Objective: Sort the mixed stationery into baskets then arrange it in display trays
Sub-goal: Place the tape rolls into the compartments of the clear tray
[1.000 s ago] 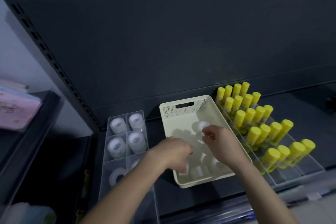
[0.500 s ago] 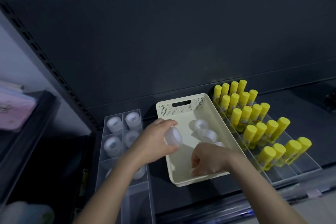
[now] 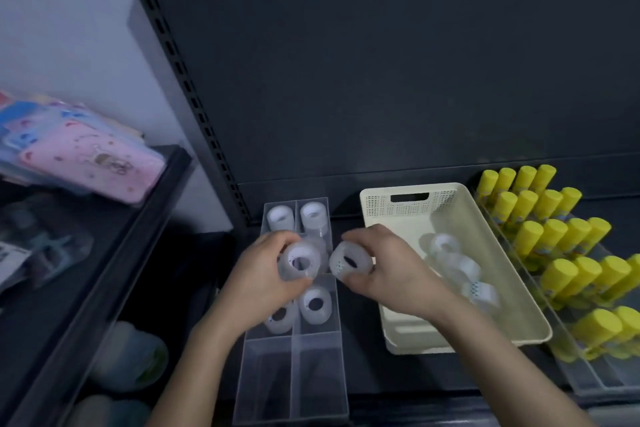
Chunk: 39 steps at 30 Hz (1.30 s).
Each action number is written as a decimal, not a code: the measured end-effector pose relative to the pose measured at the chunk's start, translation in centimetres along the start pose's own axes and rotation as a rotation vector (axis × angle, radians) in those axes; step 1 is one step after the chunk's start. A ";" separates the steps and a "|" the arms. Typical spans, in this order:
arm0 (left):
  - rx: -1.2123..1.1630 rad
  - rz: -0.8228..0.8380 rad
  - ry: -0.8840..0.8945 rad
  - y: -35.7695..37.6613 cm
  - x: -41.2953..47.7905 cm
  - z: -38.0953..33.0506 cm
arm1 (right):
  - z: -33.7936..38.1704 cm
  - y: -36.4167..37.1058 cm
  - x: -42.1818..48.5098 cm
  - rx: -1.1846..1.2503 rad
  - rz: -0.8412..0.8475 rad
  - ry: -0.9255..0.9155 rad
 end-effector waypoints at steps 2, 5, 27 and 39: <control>0.018 -0.004 -0.018 -0.9 -0.9 1.2 | 1.5 2.0 0.3 -0.103 0.068 -0.091; 0.072 0.017 -0.067 -1.7 -2.1 2.7 | 2.3 4.1 0.7 -0.185 0.159 -0.096; 0.193 0.133 -0.002 0.9 -1.8 4.5 | 1.3 6.0 1.4 -0.348 0.222 -0.041; 0.158 0.245 0.277 7.0 5.5 -4.8 | -6.8 -3.5 -0.3 -0.352 -0.202 0.307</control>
Point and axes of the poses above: each hand's wrist, its own x-axis towards the middle knuckle, its own y-axis out of the palm, z = x × y, the point moved 3 cm from there along x, towards the middle knuckle, and after that the axes turned 5 degrees about y, right-handed, at the moved point
